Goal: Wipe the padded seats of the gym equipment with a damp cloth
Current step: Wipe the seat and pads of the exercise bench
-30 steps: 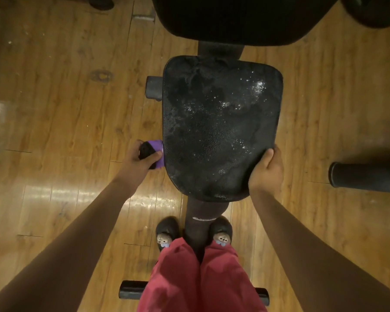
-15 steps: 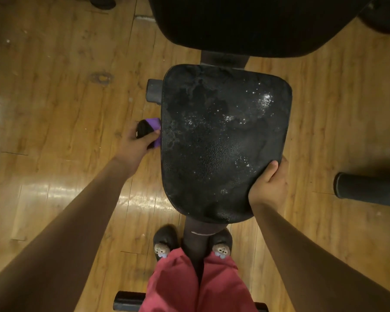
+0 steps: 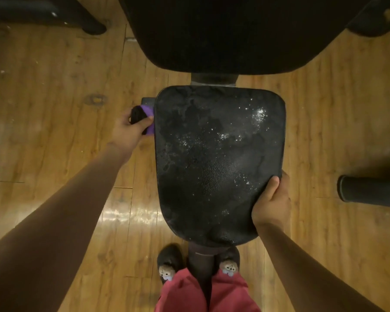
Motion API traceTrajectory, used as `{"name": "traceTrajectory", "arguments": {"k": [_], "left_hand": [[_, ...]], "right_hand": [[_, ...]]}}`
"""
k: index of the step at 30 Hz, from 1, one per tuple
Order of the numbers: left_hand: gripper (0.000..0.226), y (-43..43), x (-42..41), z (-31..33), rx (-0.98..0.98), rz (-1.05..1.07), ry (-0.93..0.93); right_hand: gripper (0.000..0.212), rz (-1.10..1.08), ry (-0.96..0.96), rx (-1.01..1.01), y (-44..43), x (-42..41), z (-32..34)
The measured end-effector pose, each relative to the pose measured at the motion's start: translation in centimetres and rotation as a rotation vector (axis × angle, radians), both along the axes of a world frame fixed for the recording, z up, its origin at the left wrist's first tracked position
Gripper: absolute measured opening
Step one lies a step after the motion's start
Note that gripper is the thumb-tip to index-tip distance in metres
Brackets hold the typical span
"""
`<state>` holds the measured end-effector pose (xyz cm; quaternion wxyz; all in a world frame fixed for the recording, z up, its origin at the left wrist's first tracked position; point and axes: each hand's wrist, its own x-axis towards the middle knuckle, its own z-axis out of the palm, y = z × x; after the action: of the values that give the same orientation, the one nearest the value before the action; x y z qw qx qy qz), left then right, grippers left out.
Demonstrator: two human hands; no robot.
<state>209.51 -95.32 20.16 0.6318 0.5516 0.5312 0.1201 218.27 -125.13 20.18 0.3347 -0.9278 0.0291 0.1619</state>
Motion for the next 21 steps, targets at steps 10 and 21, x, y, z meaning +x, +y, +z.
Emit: {"name": "traceTrajectory", "arguments": {"k": [10, 21], "left_hand": [[0.034, -0.1, -0.8, 0.6, 0.000, -0.024, 0.003], [0.051, 4.2, 5.5, 1.8, -0.009, -0.206, 0.058]], "right_hand": [[0.038, 0.000, 0.012, 0.009, -0.3, 0.0, 0.1], [0.055, -0.013, -0.051, 0.032, -0.2, -0.1, -0.4]]}}
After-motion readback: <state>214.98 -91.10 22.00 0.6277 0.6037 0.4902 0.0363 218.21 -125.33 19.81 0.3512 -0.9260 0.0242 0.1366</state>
